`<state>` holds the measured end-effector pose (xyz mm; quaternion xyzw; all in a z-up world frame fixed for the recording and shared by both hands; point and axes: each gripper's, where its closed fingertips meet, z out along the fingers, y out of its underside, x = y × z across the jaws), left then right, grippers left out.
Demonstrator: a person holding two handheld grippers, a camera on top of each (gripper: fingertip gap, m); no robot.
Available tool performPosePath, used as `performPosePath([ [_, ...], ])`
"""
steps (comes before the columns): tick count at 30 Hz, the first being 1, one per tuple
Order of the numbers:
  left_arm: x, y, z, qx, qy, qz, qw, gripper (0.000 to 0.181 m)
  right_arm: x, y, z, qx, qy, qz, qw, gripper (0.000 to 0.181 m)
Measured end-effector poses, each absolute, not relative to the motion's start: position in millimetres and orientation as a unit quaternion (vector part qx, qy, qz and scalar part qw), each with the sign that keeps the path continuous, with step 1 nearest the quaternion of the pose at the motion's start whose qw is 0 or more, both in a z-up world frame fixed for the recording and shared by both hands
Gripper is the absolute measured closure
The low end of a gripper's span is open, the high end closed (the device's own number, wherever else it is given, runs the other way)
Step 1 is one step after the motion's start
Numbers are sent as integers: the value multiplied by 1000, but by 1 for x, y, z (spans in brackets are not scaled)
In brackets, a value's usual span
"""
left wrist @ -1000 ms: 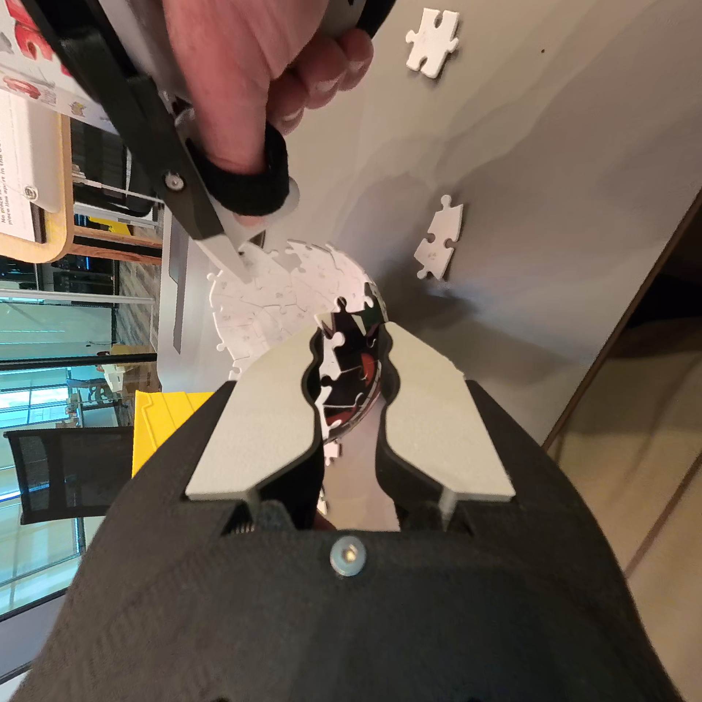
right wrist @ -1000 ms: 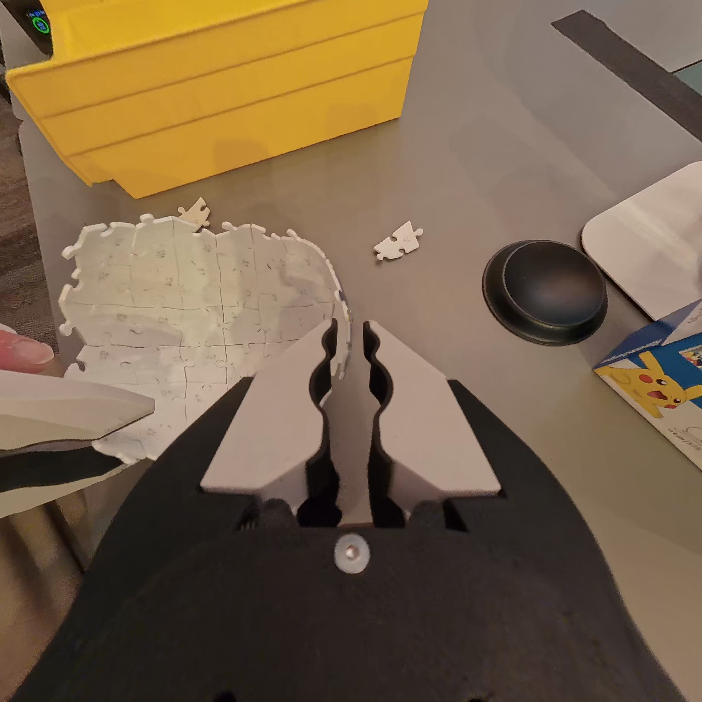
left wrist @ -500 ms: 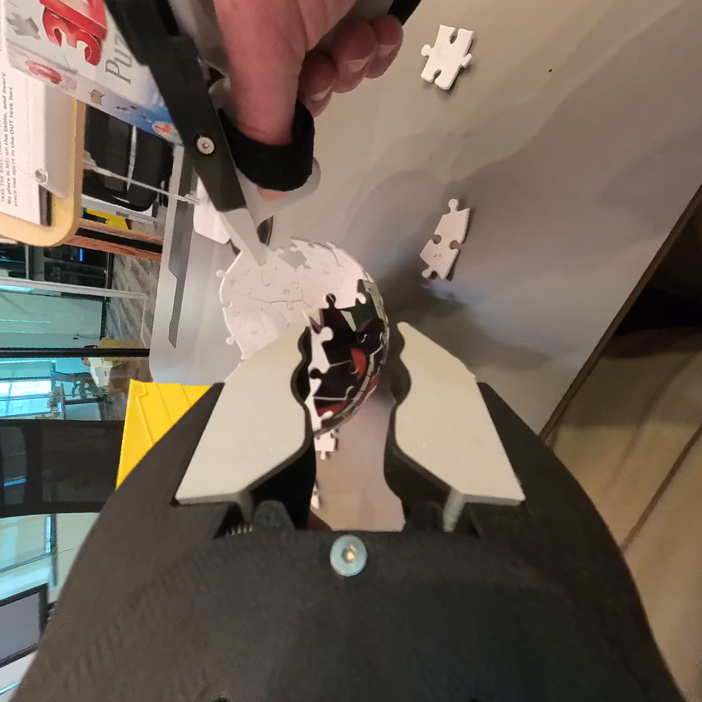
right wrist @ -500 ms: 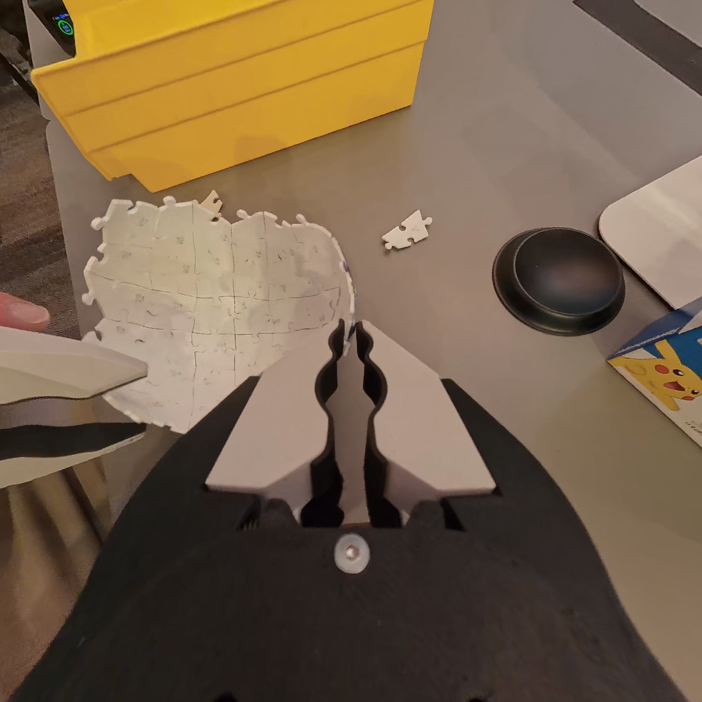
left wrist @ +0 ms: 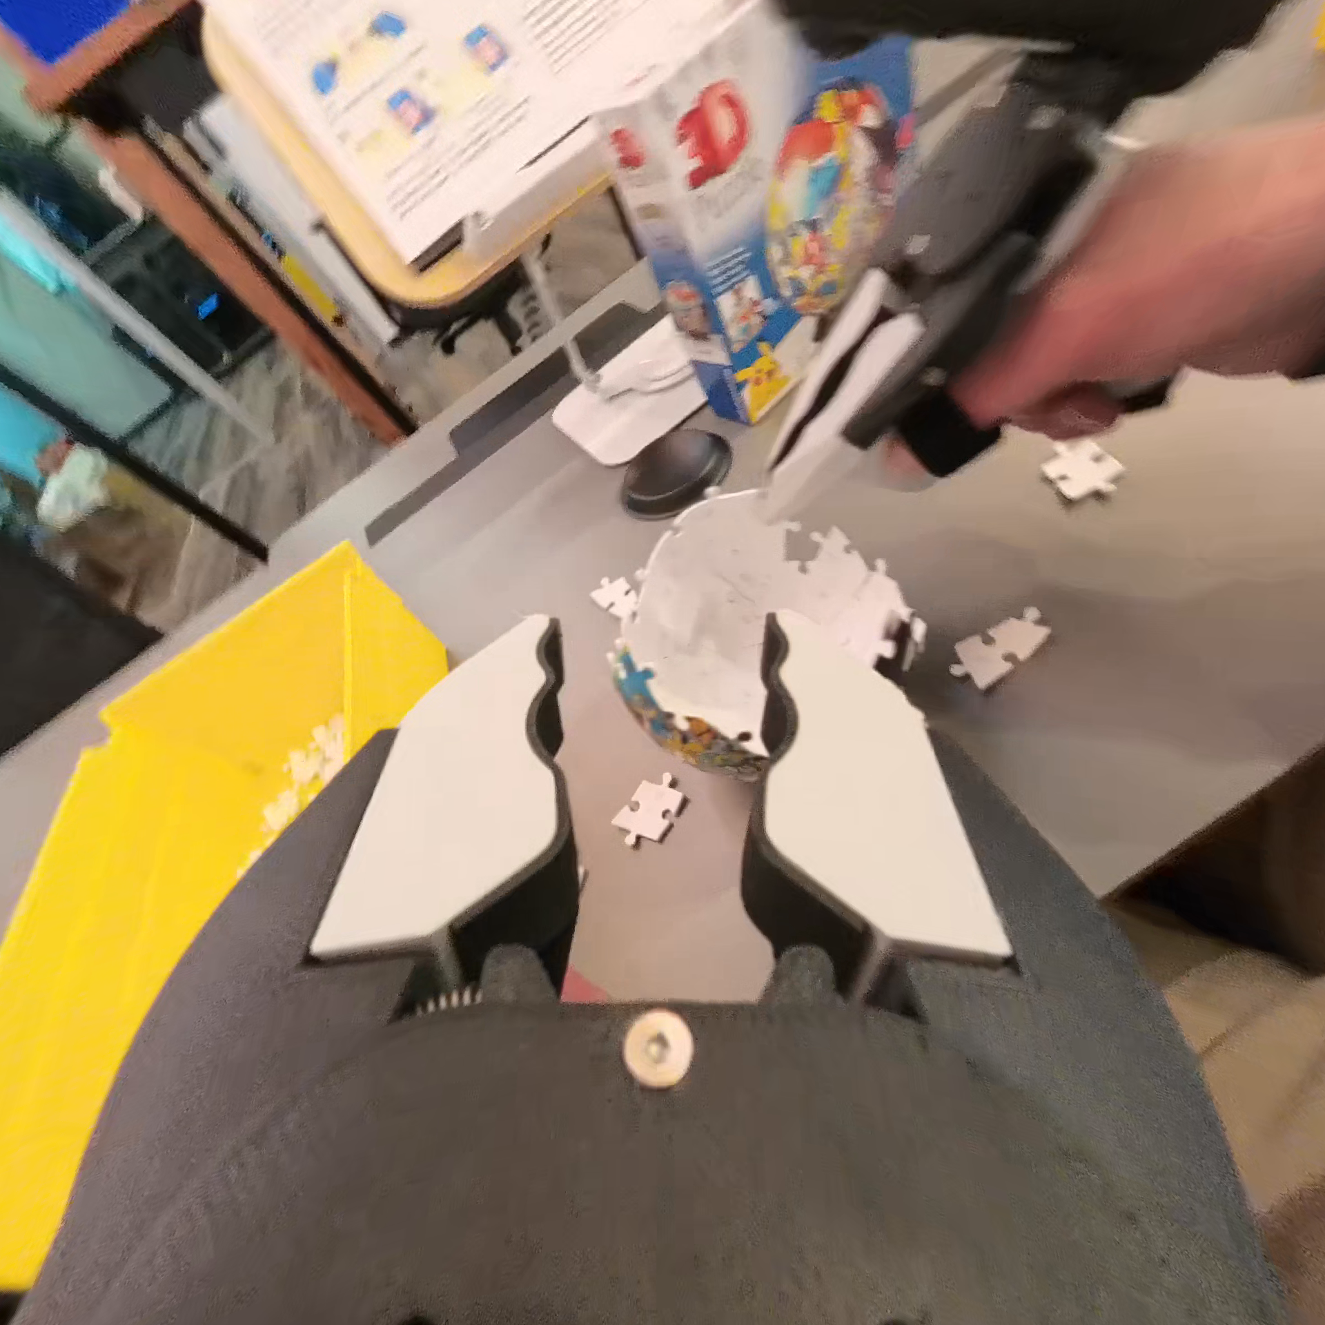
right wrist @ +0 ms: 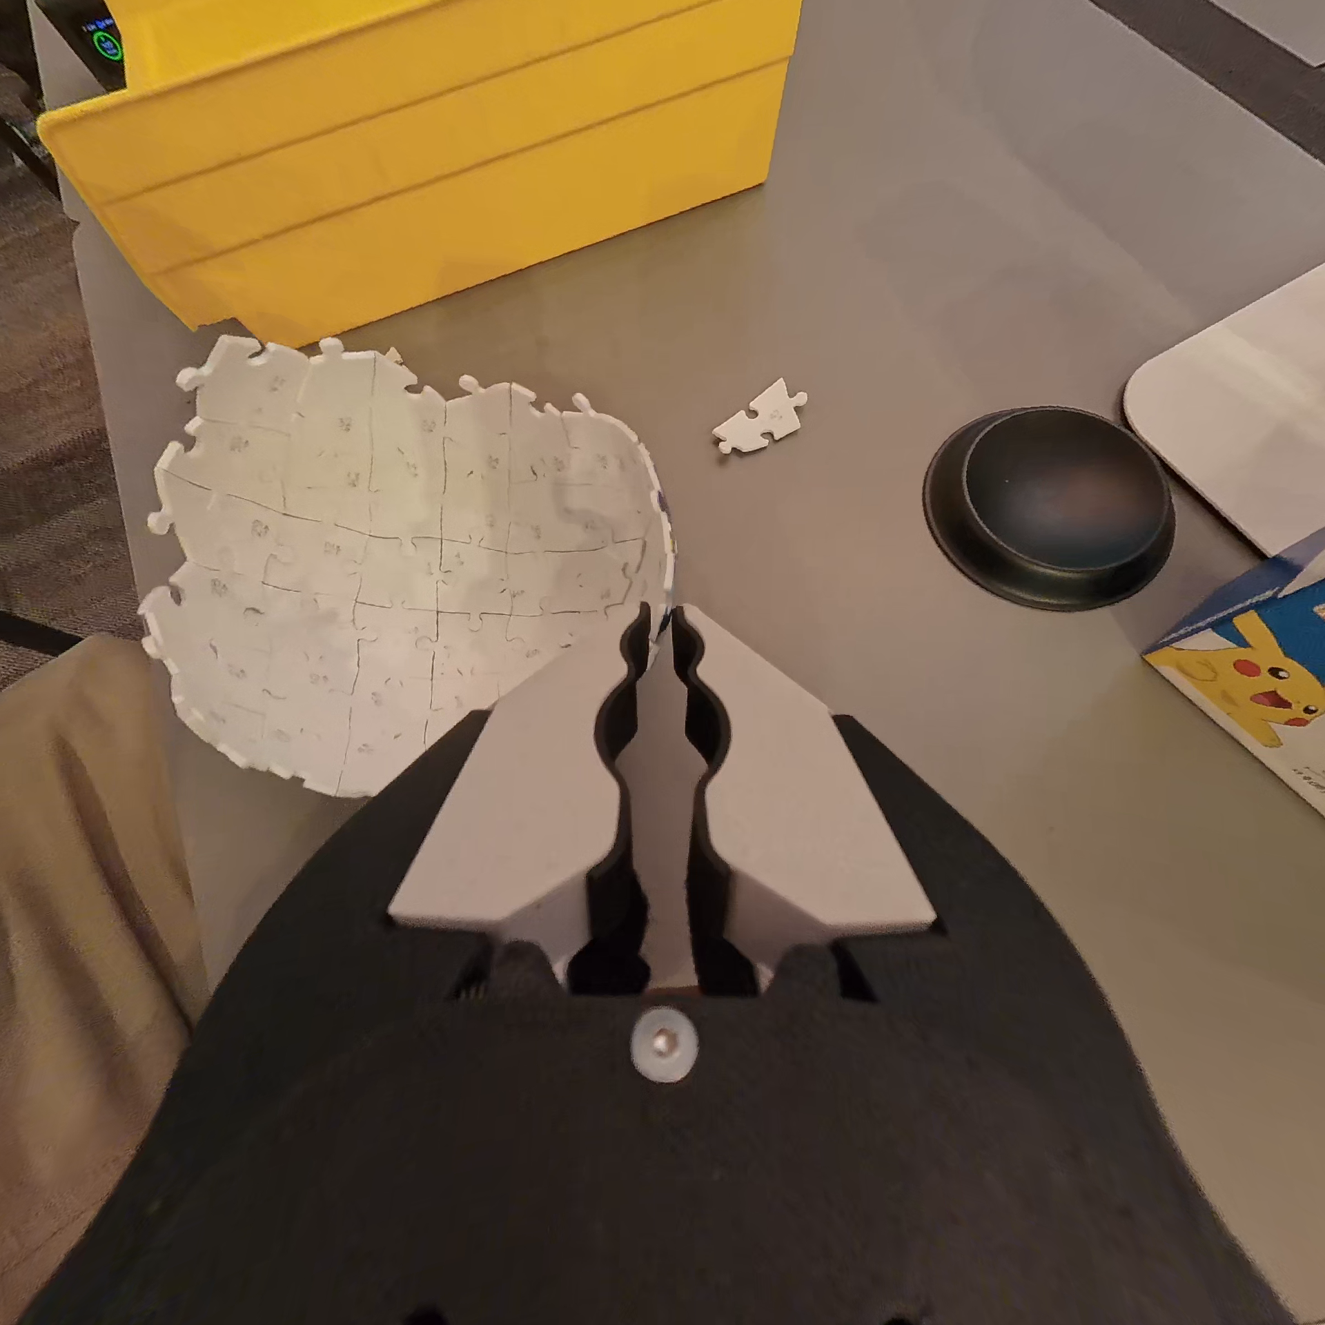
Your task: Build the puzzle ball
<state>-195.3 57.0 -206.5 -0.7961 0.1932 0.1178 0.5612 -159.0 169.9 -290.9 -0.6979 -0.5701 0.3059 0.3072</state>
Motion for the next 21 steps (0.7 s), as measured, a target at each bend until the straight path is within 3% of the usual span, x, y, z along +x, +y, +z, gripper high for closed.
performPosePath([
  [6, -214, 72, -226, -845, 97, 18, 525, 114, -155, 169, -292, -700, -568, 306, 307, 177],
  [21, -220, 82, -272, -893, 76, -16, 442, 132, -156, 163, -288, -706, -550, 333, 296, 174],
])
